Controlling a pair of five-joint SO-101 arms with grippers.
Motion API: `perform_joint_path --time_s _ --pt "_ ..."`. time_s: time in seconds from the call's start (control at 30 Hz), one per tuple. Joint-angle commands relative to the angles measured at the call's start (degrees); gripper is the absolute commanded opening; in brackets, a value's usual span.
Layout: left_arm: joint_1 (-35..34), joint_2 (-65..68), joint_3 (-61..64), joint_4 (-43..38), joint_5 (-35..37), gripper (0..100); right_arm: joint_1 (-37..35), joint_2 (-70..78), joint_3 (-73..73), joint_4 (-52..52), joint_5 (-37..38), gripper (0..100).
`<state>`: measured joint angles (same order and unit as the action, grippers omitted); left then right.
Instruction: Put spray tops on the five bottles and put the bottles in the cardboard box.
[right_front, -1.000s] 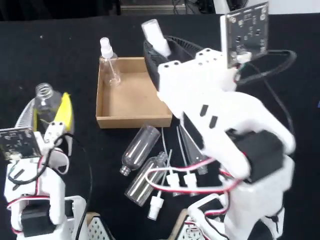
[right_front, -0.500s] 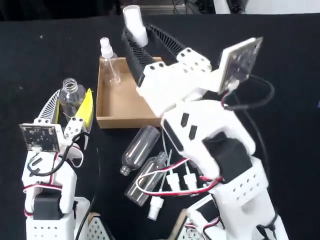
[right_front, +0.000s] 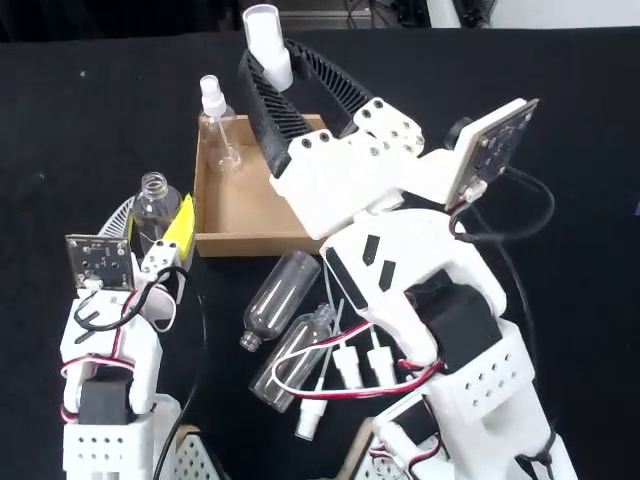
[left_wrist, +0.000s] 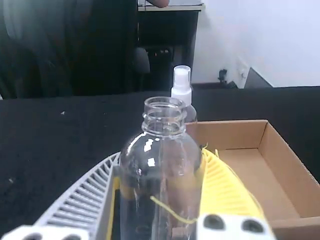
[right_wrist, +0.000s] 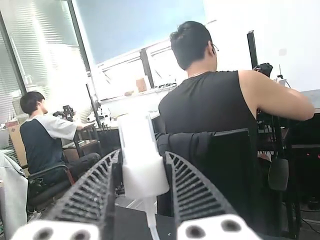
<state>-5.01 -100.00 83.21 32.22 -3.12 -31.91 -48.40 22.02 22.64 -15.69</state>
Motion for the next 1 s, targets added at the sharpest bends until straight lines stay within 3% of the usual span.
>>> perform_joint_path --time_s 0.0,0.4,0.5,0.63,0.97 --pt "0.2 -0.7 0.5 -1.5 0.3 4 -0.6 -2.1 -0.2 -1.8 -0.3 1.2" --pt "0.8 -0.7 1.7 -3.0 0.4 4 -0.8 -1.7 0.0 -1.8 -0.3 1.2" --pt "2.6 -0.7 7.1 -11.9 0.4 4 -0.8 -1.7 0.0 -1.8 -0.3 1.2" --pt "2.9 0.0 14.5 -30.6 0.0 4 -0.8 -1.7 0.0 -1.8 -0.3 1.2" --pt "3.0 -4.3 14.2 -25.4 0.3 4 -0.9 -1.7 0.0 -1.8 -0.3 1.2"
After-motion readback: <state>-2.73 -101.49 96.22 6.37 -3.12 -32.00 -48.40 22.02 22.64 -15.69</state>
